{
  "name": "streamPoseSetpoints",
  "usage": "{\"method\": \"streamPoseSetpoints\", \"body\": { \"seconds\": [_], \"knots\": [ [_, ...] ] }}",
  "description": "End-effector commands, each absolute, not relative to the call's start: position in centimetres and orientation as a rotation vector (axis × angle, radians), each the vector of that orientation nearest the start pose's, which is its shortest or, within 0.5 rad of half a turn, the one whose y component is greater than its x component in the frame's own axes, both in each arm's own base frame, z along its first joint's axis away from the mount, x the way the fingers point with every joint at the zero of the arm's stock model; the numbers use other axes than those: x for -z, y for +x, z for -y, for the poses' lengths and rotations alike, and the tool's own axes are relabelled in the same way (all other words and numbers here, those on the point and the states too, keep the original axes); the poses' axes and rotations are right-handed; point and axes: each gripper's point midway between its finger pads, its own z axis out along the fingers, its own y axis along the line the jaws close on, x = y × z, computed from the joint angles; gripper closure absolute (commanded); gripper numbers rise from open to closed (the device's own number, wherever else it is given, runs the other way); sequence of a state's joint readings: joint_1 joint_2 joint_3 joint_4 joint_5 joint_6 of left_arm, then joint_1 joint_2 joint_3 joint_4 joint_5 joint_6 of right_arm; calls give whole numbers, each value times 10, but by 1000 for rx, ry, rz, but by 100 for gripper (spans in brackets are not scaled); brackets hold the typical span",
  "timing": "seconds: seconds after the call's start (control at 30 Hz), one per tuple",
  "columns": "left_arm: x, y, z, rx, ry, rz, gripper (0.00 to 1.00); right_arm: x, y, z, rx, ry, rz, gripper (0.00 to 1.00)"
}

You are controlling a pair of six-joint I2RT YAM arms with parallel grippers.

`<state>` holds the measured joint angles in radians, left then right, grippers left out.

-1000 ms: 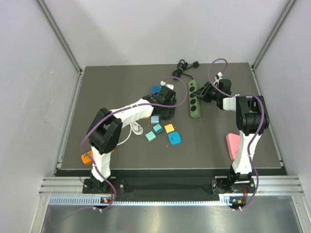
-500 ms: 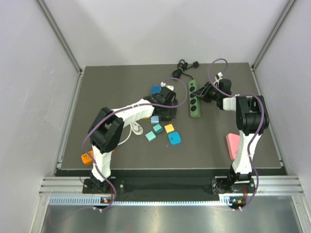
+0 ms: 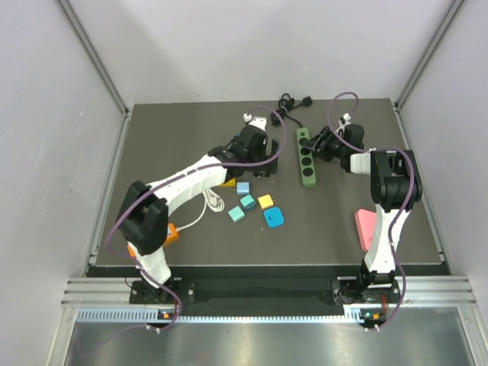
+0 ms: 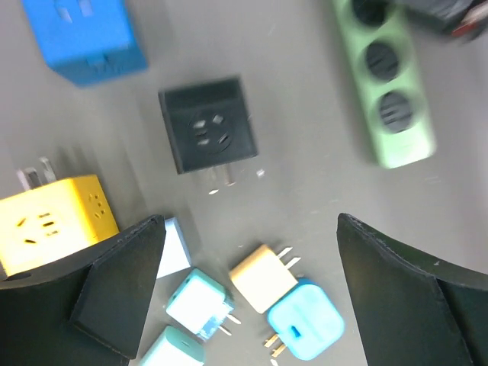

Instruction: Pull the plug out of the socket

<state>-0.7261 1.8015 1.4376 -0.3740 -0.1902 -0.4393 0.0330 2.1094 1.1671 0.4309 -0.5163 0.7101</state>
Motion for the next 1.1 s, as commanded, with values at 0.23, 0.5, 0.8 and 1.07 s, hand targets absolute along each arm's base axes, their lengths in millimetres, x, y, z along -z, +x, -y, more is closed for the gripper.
{"method": "streamPoseSetpoints", "body": {
  "seconds": [0.23,0.5,0.8,1.07],
  "knots": [
    [-223,366,306,533,181,-2092,2,-73,520,-102,-772,341,-2105,27],
    [-221,338,282,512,187,-2129,2,-132,503,-39,-321,338,-2110,5],
    [-200,273,217,484,133,-2154,2,-189,437,-30,-217,275,-2100,0],
    [-176,209,204,804,17,-2112,2,-171,333,-107,-307,81,-2108,0]
  ]
}}
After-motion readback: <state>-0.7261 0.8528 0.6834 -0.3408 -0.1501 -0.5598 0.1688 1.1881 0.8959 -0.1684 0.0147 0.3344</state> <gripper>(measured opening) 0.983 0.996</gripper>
